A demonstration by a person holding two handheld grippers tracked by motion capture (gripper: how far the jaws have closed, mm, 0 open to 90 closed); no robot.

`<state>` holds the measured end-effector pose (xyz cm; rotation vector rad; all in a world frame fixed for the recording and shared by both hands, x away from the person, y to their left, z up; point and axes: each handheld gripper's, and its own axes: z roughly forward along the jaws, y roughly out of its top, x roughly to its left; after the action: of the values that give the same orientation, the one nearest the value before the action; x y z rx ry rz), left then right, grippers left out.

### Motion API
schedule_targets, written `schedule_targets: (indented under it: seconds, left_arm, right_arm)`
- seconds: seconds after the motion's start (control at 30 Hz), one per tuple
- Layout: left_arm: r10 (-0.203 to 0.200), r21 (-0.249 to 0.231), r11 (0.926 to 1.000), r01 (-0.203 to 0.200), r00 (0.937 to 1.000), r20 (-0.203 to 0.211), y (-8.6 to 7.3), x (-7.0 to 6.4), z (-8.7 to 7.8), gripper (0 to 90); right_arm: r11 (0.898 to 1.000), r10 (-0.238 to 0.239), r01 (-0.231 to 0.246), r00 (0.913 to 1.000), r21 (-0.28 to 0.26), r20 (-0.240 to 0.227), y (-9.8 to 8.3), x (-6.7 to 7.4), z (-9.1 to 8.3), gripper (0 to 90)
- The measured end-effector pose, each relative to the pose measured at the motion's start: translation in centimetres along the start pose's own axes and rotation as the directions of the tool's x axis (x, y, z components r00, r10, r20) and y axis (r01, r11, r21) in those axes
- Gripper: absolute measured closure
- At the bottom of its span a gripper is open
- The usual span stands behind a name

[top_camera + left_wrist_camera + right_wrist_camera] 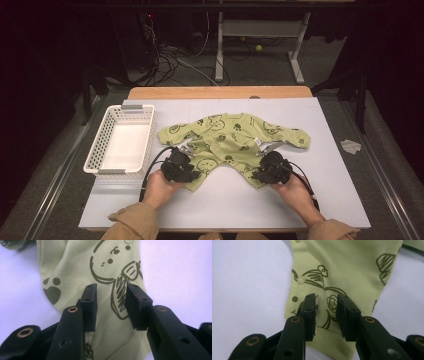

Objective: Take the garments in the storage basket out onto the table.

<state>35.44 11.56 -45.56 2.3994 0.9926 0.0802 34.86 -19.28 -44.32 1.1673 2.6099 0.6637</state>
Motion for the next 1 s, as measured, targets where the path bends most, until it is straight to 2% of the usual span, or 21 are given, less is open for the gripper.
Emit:
schedule_targets:
  seconds: [0.07,0.13,0.2,0.3,0.43,0.57,0.67,0.73,0.77,0.83,0.87,0.93,1.0]
  left_arm:
    - [0.013,-0.002,0.9999,-0.013,0.9999,0.003,-0.1,-0.1,0.2,68.2]
    - [0.015,0.018,0.9997,-0.015,0.9997,0.021,0.0,-0.2,0.1,80.0]
    - [0.017,0.030,0.9994,-0.018,0.9990,0.040,0.0,-0.1,0.0,84.8]
    - [0.038,0.003,0.9993,-0.038,0.9981,0.048,-0.6,-0.6,-0.3,85.4]
    - [0.049,-0.027,0.9986,-0.047,0.9941,0.097,-1.6,-1.8,-0.9,85.4]
    - [0.057,-0.038,0.9979,-0.052,0.9859,0.157,-2.2,-3.3,-1.4,85.3]
    - [0.067,-0.037,0.9975,-0.061,0.9788,0.194,-2.8,-4.5,-1.2,85.1]
    - [0.059,-0.032,0.9980,-0.054,0.9752,0.213,-3.1,-5.0,-1.1,85.0]
    - [0.058,-0.035,0.9981,-0.051,0.9746,0.217,-3.2,-5.1,-1.2,84.9]
    - [0.052,-0.065,0.9971,-0.040,0.9790,0.197,-2.9,-4.9,-1.6,82.0]
    - [0.045,-0.080,0.9963,-0.031,0.9831,0.177,-2.7,-4.5,-1.8,77.9]
    - [0.035,-0.104,0.9943,-0.023,0.9932,0.111,-1.9,-3.9,-2.2,71.8]
    - [0.029,-0.109,0.9938,-0.025,0.9990,0.034,-0.9,-3.1,-2.2,62.2]
  right_arm:
    - [1.000,0.002,-0.002,1.0000,0.005,0.001,0.0,0.0,0.3,76.3]
    - [1.000,-0.019,0.019,0.9998,0.007,0.004,0.1,0.3,0.5,83.9]
    - [0.999,-0.041,0.041,0.9992,0.019,0.000,0.2,0.5,0.5,89.5]
    - [0.999,-0.047,0.046,0.9989,0.023,0.006,0.1,0.7,0.4,90.0]
    - [0.998,-0.056,0.056,0.9982,0.003,-0.018,-1.0,1.3,-0.5,90.0]
    - [0.997,-0.072,0.071,0.9963,-0.008,-0.048,-2.4,2.3,-1.8,90.0]
    - [0.998,-0.057,0.056,0.9935,-0.006,-0.099,-3.4,3.0,-2.4,89.5]
    - [0.998,-0.065,0.064,0.9920,-0.016,-0.108,-4.0,3.5,-2.6,86.8]
    - [0.997,-0.072,0.070,0.9926,-0.023,-0.098,-4.2,3.7,-2.8,83.2]
    - [0.997,-0.056,0.052,0.9947,-0.049,-0.087,-4.2,3.4,-3.2,79.2]
    - [0.997,-0.044,0.040,0.9962,-0.065,-0.075,-4.0,3.0,-3.4,78.0]
    - [0.996,-0.023,0.019,0.9990,-0.089,-0.039,-3.4,2.1,-3.7,75.2]
    - [0.995,-0.007,0.007,1.0000,-0.099,0.001,-2.6,1.2,-3.7,72.5]
